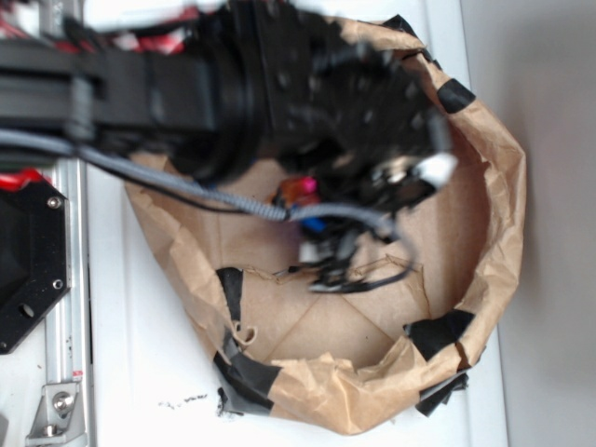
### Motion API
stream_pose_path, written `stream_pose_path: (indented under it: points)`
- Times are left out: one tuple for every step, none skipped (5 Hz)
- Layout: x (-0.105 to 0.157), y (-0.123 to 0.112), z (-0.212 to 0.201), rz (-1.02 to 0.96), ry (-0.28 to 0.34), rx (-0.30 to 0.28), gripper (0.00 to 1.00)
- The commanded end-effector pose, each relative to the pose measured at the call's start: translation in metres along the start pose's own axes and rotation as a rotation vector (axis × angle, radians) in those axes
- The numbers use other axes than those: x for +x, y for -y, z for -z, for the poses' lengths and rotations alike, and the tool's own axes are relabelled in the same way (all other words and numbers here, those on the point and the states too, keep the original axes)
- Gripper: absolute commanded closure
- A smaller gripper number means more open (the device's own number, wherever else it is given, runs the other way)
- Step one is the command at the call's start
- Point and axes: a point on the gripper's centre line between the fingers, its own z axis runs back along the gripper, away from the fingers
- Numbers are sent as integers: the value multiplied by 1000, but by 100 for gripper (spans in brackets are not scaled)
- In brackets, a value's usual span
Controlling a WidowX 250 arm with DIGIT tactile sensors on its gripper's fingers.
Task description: Grab the shell.
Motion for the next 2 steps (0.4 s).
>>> stream_pose_path:
  points:
    - [6, -1, -94, -18, 114, 36, 100]
    - [8, -2, -87, -16, 96, 53, 100]
